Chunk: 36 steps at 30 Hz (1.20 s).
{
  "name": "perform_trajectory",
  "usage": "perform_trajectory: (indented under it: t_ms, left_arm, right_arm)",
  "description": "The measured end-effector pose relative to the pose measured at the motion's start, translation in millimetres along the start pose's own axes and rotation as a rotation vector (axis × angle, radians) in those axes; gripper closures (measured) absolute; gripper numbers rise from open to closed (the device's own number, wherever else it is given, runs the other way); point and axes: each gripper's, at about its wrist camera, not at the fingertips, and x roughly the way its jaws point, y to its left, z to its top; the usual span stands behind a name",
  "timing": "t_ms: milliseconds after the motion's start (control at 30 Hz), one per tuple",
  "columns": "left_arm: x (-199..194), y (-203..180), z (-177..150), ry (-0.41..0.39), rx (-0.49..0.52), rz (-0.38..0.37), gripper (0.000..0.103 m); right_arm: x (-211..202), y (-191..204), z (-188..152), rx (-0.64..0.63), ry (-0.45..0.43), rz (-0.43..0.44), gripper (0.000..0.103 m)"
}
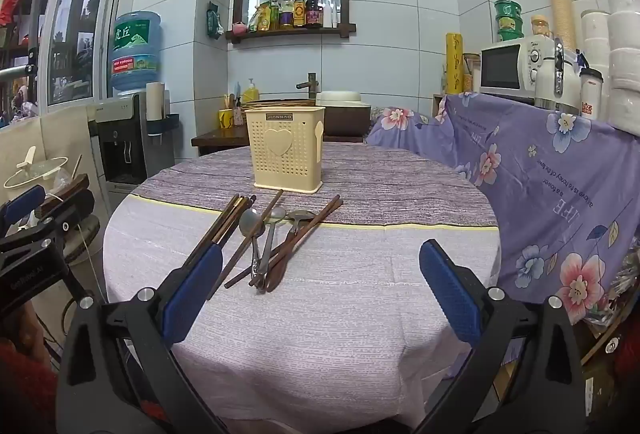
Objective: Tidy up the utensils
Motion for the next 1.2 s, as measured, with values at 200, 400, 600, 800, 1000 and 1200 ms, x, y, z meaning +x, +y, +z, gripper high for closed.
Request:
perform_trajectory:
  t_ms: [200, 400, 600, 800, 1000, 1200]
  left_arm:
    - [-1.9, 4.2, 0.6, -0.003, 0.0, 0.0, 0.005]
    - [0.4, 3.1, 3.2, 0.006, -0.004, -0.012, 0.005]
    - [1.6, 1.5, 1.4, 0.006, -0.008, -0.014, 0.005]
    - [1.6, -1.6, 1.0, 0.005, -0.002, -0.02, 0.005]
    - [2.0, -0.2, 0.8, 0.005, -0.001, -0.02, 0.005]
    - [1.7, 0.5, 0.4, 0.005, 0.001, -0.019, 0.005]
  right_arm:
    - [0.3, 0.0, 0.1, 0.0, -0.002, -0.001, 0.006]
    - [0.6, 0.5, 1.1, 0.001, -0.002, -0.002, 0.006]
    - [0.7, -0.4, -0.1, 0.001, -0.003, -0.002, 0.006]
    - [-0.3, 0.3, 0.9, -0.001, -0.003, -0.003, 0.006]
    - [-0.3, 0.0, -1.0, -0.002, -0.002, -0.003, 0.006]
    - [-0.5, 0.2, -0.9, -0.003, -0.002, -0.003, 0.006]
